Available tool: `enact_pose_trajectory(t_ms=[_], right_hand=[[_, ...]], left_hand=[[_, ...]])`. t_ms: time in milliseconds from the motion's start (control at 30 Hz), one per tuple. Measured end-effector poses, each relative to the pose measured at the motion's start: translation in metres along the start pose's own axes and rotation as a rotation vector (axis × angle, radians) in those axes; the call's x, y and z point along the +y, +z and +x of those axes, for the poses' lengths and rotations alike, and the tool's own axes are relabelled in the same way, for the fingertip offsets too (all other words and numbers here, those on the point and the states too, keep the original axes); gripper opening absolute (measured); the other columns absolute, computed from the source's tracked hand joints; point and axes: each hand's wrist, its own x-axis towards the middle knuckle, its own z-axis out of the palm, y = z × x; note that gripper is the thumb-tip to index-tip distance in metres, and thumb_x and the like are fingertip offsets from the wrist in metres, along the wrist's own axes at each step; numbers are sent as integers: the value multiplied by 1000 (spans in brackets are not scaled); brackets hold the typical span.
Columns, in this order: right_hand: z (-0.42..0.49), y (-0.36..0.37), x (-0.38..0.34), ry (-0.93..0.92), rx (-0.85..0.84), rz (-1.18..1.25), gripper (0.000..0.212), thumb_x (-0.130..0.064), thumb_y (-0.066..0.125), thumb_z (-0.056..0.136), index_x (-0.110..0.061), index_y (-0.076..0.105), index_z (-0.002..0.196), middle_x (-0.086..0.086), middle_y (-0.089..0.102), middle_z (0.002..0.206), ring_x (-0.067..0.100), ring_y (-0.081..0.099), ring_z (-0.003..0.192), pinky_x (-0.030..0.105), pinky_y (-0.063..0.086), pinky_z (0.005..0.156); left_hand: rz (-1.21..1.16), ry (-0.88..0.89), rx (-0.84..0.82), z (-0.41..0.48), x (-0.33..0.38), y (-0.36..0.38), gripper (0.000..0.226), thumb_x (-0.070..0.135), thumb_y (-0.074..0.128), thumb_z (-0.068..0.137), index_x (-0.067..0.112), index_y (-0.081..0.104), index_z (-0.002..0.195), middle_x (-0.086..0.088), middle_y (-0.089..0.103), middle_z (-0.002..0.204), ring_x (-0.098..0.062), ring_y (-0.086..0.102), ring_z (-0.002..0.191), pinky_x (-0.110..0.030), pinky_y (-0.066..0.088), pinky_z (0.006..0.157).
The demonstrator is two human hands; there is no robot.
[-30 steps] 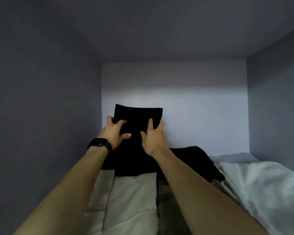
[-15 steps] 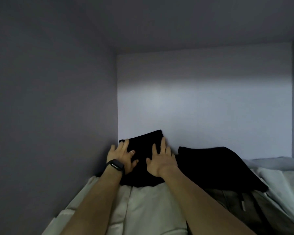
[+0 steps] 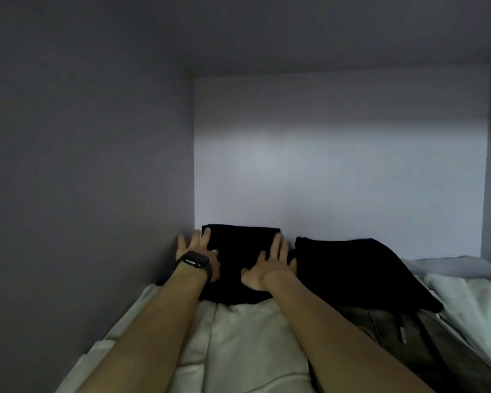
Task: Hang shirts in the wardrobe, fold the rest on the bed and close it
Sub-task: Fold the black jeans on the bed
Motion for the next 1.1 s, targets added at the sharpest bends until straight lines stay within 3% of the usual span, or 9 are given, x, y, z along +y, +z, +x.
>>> enact_pose_trajectory(t_ms=[67, 133, 267, 467, 567, 633, 700, 833, 1100], right_hand=[[3, 1, 2, -109, 86, -59, 76, -51, 28, 102, -10, 1, 160, 10, -40, 157, 28, -32, 148, 55, -10, 122], [5, 0, 6, -157, -1, 57, 69, -44, 26, 106, -19, -8, 160, 4, -32, 162, 23, -27, 150, 50, -7, 124], [14, 7, 6, -123, -140, 114, 71, -43, 28, 107, -23, -16, 158, 3, -28, 163, 24, -24, 151, 48, -5, 124], [18, -3, 5, -107, -173, 117, 74, -45, 34, 105, -22, -10, 160, 6, -19, 166, 28, -14, 154, 49, -3, 123], [-3, -17, 8, -174, -103, 108, 62, -41, 35, 106, -12, 21, 159, 12, 14, 167, 31, 16, 152, 39, 17, 121], [-30, -27, 12, -211, -45, 175, 43, -36, 38, 105, -12, 60, 134, 11, 51, 145, 30, 46, 136, 31, 37, 104], [-58, -33, 17, -255, 46, 200, 34, -32, 42, 103, -19, 70, 119, 4, 63, 132, 26, 57, 122, 29, 45, 97], [-135, -32, 36, -297, 188, 219, 41, -33, 47, 102, -24, 56, 141, 0, 53, 148, 20, 52, 131, 30, 41, 109], [-280, 0, 75, -322, 411, 224, 42, -40, 45, 102, -30, 56, 141, -6, 44, 154, 17, 30, 146, 31, 25, 117]], left_hand=[[-233, 30, -8, -6, 9, 3, 57, 50, 26, 103, 26, 29, 156, -2, -5, 167, -25, -3, 153, -57, 4, 121], [-386, 51, -67, -9, 14, 12, 62, 55, 23, 102, 29, 19, 158, 2, 0, 168, -20, -1, 154, -56, 3, 121], [-415, 45, -185, 3, 11, 34, 67, 63, 22, 99, 37, 1, 158, 4, -10, 167, -20, -8, 153, -56, -1, 122], [-456, 64, -194, 13, 13, 31, 67, 61, 25, 100, 33, 8, 159, -3, -1, 167, -27, 2, 154, -44, 4, 124], [-436, 66, -93, -9, 9, 13, 61, 54, 32, 102, 22, 37, 153, -12, 35, 158, -30, 39, 141, -36, 34, 114], [-452, 72, -81, -34, 6, 0, 56, 51, 33, 102, 18, 50, 144, -13, 52, 145, -30, 54, 126, -33, 45, 100], [-467, 94, -59, -61, 6, -9, 54, 51, 34, 102, 20, 54, 141, -11, 56, 141, -28, 57, 121, -33, 47, 96], [-475, 157, 64, -135, 9, -19, 47, 53, 32, 101, 33, 55, 138, -2, 59, 137, -23, 54, 123, -41, 44, 104], [-562, 218, 216, -264, 9, -17, 52, 57, 25, 99, 38, 52, 139, 2, 52, 146, -22, 46, 133, -50, 30, 113]])
